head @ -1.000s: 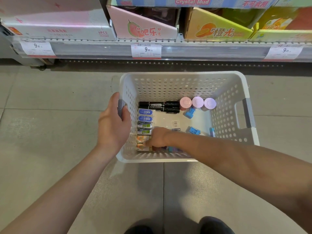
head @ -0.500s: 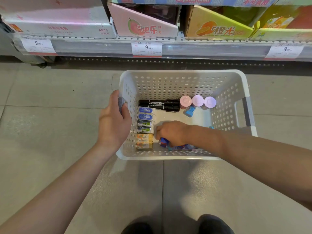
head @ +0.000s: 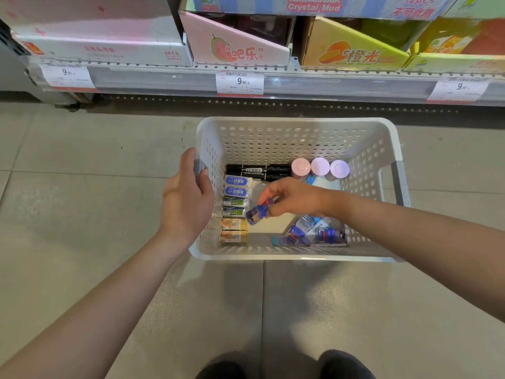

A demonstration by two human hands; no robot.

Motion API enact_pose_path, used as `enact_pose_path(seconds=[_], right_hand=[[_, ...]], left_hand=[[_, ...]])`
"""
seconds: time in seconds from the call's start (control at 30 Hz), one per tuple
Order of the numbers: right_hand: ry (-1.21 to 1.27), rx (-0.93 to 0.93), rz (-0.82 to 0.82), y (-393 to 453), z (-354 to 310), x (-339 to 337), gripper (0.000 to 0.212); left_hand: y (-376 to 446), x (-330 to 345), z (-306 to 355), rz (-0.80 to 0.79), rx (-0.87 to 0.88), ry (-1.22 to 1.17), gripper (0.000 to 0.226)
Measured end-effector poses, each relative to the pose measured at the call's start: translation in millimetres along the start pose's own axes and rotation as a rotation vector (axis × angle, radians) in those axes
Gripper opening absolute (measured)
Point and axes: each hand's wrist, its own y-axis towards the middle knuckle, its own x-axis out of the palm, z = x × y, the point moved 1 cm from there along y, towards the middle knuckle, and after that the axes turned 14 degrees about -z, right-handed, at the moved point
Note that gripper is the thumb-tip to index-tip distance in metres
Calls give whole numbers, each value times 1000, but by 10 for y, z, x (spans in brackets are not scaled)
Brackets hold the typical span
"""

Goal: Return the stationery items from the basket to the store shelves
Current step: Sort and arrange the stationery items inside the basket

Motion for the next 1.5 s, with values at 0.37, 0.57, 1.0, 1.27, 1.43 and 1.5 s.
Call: enact_pose_path(seconds=[0.37, 0.57, 1.0, 1.27, 1.43, 1.5], right_hand=[[-57, 213, 71, -2, 159, 54, 27], [-378, 384, 69, 222, 219, 255, 32], [-802, 335, 9, 13, 38, -25, 24], [-1321, 407, -247, -107, 182, 144, 31], [-798, 263, -86, -135, 159, -30, 25], [-266, 168, -26, -167, 129, -112, 23]], left_hand=[[-12, 3, 7, -1, -2, -8, 40], [-10, 1, 5, 5, 10, -6, 38], [6, 12, -13, 8, -2, -16, 38], [15, 23, -38, 18, -4, -27, 39], [13, 18, -39, 20, 8, -29, 38], [13, 23, -45, 27, 10, -16, 38]])
